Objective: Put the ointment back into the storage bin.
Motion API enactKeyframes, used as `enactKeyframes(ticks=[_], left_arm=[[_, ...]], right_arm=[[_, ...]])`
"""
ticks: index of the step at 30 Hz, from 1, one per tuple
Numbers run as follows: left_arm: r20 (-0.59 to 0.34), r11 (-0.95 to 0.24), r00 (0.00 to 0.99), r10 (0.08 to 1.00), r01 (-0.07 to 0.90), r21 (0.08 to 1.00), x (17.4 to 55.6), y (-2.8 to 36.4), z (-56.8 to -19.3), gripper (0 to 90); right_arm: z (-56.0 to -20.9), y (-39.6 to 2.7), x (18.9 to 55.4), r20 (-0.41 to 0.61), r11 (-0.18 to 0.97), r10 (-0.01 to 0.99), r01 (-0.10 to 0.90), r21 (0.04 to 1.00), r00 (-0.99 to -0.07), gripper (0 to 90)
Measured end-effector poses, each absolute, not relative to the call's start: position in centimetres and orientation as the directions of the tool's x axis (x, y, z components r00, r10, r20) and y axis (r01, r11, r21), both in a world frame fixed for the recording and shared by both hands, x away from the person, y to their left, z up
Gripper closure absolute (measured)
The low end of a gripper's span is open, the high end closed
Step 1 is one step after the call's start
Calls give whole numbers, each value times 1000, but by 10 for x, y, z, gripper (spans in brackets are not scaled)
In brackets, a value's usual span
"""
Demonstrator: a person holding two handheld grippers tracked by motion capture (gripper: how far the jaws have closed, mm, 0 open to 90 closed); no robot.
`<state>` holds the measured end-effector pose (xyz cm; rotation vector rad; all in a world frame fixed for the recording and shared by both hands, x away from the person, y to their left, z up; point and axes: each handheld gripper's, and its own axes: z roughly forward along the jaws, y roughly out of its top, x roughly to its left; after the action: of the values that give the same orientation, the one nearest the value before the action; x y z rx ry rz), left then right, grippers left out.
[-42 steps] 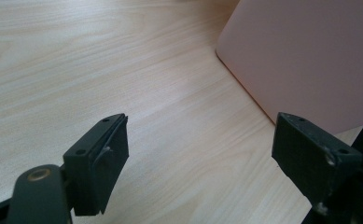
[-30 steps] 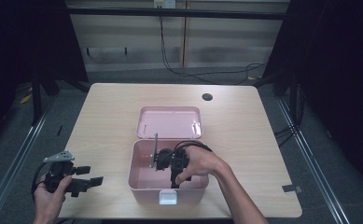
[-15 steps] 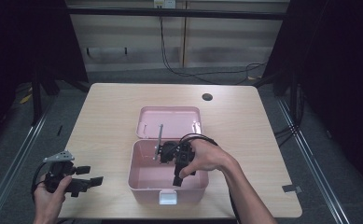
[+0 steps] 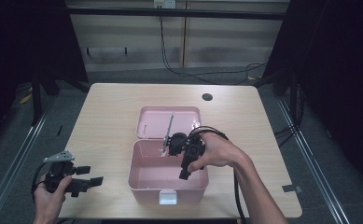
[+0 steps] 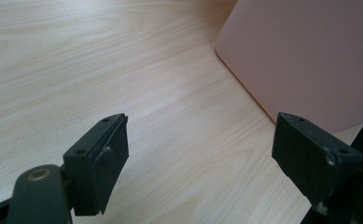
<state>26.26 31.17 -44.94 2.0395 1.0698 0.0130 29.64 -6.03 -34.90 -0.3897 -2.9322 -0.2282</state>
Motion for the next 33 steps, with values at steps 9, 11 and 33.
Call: enactKeyframes(ticks=[9, 11, 33], left_arm=[[-338, -306, 638, 692, 684, 662, 263, 312, -449, 186], [-338, -306, 637, 693, 684, 662, 262, 312, -449, 186], [-330, -310, 637, 697, 682, 663, 263, 312, -450, 186]], right_arm=[[-334, -76, 293, 166, 948, 257, 281, 147, -952, 569], [-330, -80, 291, 165, 945, 268, 292, 149, -949, 569], [-318, -125, 277, 135, 921, 330, 350, 171, -934, 560]])
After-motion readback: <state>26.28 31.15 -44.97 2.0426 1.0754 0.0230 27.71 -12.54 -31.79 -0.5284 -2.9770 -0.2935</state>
